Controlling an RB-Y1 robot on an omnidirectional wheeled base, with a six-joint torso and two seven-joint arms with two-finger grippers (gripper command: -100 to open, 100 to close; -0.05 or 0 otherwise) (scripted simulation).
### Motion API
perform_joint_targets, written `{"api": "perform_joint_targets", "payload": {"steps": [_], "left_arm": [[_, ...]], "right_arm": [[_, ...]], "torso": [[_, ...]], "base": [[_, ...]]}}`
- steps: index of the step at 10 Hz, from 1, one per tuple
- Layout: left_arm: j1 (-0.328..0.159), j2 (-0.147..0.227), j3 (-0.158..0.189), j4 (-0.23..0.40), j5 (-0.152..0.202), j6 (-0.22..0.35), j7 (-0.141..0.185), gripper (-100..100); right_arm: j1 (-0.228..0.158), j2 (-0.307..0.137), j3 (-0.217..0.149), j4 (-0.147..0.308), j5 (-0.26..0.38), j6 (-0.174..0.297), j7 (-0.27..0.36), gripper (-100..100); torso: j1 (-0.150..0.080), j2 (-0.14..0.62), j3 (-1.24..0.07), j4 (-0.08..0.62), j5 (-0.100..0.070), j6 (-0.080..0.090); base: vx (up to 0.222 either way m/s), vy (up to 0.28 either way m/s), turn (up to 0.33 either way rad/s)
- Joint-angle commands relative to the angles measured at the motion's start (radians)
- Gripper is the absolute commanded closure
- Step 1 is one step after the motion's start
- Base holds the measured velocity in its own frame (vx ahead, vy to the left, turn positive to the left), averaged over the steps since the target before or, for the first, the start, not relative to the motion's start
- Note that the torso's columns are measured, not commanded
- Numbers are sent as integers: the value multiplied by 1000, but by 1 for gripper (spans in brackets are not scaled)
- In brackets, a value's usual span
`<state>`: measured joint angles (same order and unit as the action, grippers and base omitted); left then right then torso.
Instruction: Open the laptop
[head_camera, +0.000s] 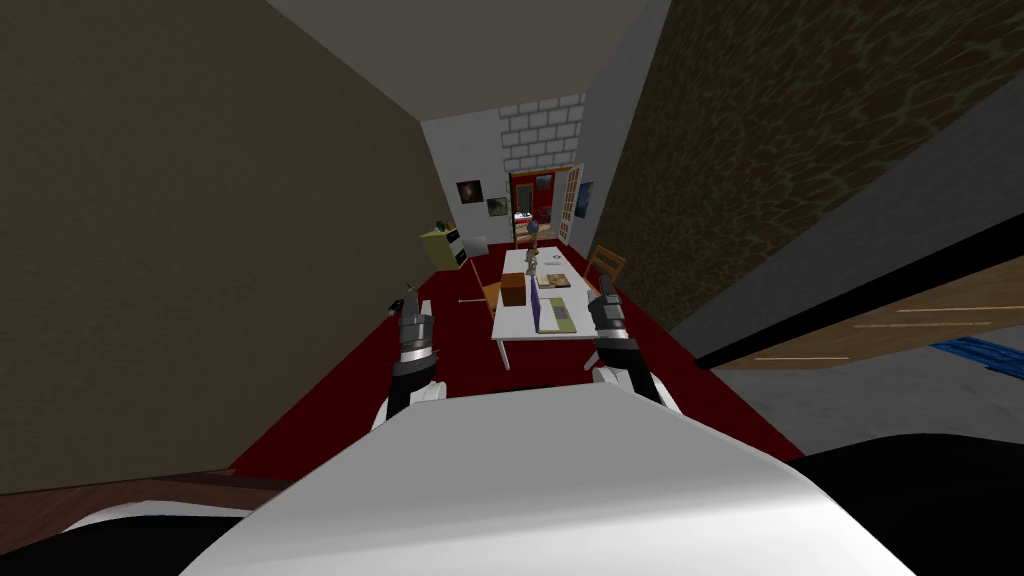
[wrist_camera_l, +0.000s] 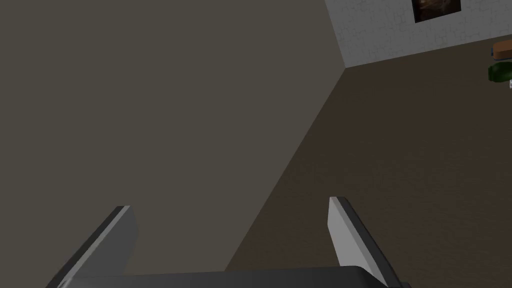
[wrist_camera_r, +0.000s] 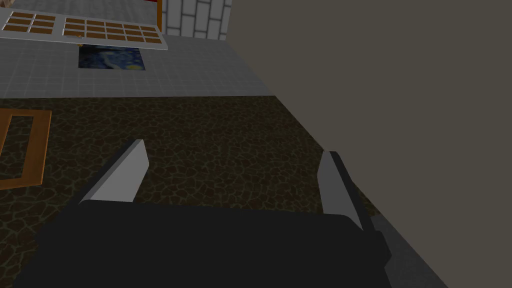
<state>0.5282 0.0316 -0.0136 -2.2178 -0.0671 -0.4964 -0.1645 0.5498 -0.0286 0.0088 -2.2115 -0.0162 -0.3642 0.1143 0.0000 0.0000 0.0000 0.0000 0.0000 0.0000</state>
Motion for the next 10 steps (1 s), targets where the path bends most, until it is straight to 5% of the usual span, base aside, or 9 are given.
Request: {"api": "perform_joint_targets", "payload": {"steps": [1, 9, 10], "left_arm": [[0, 0, 0, 0, 0, 0, 0, 0], [0, 0, 0, 0, 0, 0, 0, 0], [0, 0, 0, 0, 0, 0, 0, 0]], "right_arm": [[0, 0, 0, 0, 0, 0, 0, 0], [0, 0, 0, 0, 0, 0, 0, 0], [-19, -36, 0, 15, 18, 17, 19, -100]], "torso": [[0, 40, -82, 41, 0, 0], [0, 618, -1234, 617, 0, 0], [0, 691, -1382, 691, 0, 0]], "base": [[0, 0, 0], [0, 0, 0], [-5, 7, 13]]}}
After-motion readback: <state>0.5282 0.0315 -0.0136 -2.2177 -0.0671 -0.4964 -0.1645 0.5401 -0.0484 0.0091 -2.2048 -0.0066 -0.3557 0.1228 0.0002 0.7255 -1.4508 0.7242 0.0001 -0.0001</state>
